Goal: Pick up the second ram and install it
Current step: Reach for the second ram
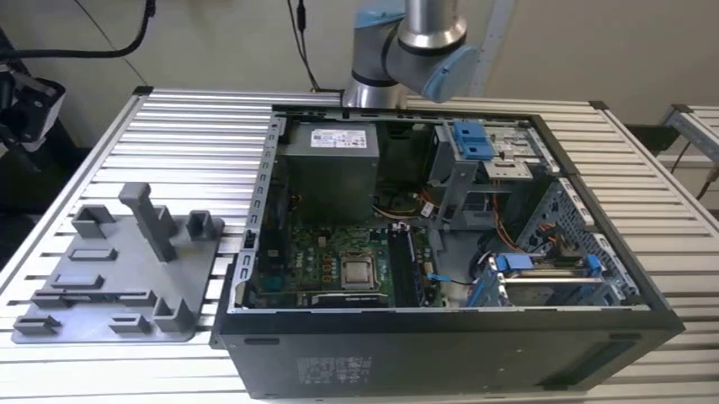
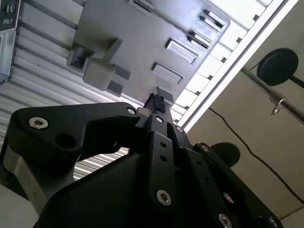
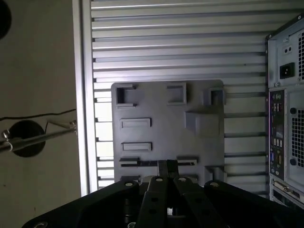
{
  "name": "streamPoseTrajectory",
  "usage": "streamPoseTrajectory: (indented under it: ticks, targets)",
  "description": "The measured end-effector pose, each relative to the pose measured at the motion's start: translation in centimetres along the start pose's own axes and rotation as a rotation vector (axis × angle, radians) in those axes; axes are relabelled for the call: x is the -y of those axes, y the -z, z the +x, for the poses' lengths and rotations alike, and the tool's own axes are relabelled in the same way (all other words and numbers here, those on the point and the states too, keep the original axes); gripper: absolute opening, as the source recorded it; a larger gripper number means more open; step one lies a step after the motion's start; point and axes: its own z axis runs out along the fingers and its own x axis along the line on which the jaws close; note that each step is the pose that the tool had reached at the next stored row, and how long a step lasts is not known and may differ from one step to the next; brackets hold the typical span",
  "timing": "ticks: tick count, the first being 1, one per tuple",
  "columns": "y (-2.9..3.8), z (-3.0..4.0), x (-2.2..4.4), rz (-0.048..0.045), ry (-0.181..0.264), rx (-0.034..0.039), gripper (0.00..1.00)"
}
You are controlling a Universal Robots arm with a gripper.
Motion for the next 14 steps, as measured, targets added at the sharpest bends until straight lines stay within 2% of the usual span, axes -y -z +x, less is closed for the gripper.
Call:
streamPoseTrajectory:
  ticks: [10,14]
  targets:
    - [0.05,0.02,2.41,-0.0001,-0.003,0.0002,0.11]
    - [0.03,0.01,2.65,0.0,-0.003,0.0002,0.11]
